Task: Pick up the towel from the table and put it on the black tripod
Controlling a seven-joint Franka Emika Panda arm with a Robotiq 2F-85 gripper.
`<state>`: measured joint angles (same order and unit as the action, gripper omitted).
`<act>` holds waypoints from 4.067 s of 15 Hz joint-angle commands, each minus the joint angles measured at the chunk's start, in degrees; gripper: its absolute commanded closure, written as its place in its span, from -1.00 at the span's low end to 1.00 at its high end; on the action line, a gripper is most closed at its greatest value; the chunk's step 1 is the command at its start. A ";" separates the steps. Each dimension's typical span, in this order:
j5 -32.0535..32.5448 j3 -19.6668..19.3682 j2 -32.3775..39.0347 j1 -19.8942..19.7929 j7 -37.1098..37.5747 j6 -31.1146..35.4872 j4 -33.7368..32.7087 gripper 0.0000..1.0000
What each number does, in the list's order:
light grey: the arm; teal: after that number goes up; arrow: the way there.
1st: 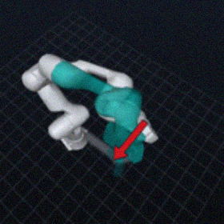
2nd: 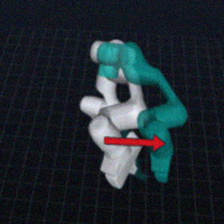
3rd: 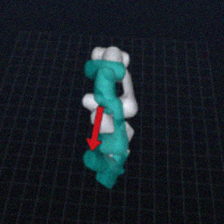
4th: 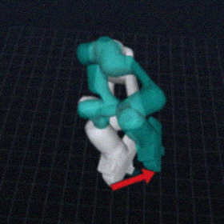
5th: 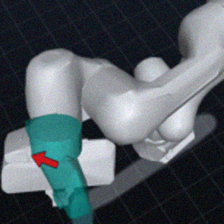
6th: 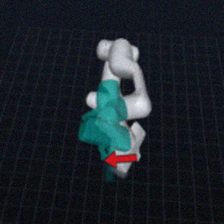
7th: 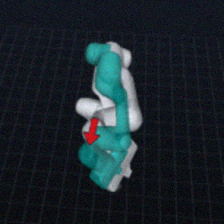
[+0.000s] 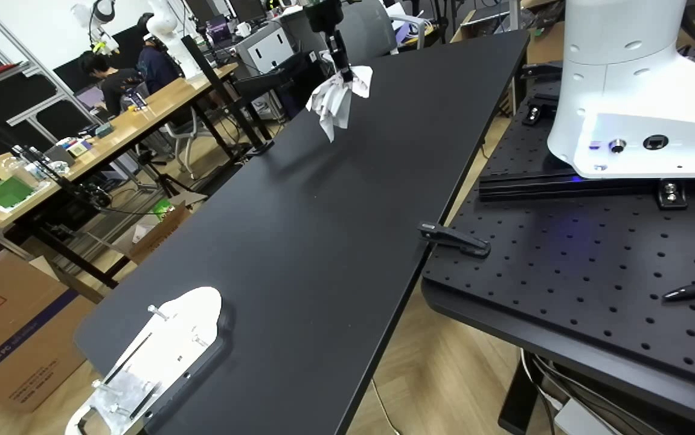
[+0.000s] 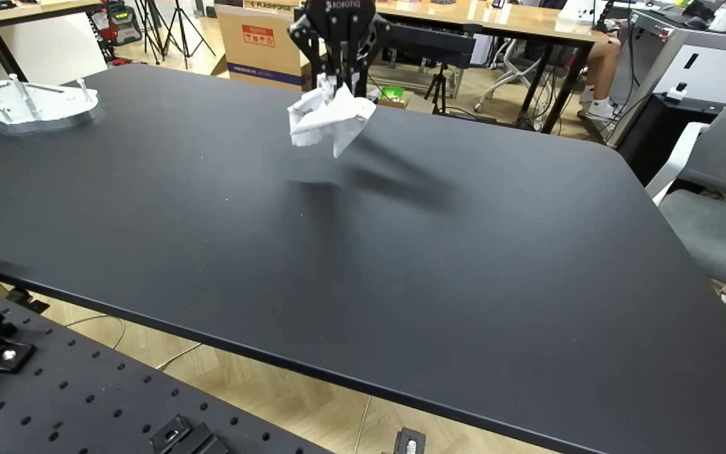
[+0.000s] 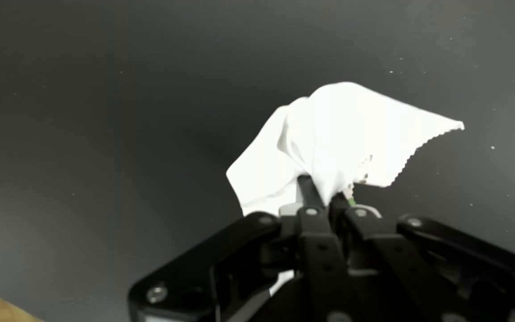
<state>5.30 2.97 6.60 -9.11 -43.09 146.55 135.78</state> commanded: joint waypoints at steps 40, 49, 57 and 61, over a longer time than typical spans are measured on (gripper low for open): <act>-4.57 0.53 7.51 8.17 -5.90 -34.63 -35.74 0.96; -4.24 0.89 11.15 8.17 -6.23 -35.56 -35.45 0.96; -2.61 1.24 13.70 8.45 -6.11 -37.00 -37.06 0.30; -1.20 1.58 13.03 9.07 -5.64 -38.02 -37.60 -0.11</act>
<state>2.49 4.23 19.24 -0.56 -48.97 110.98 100.50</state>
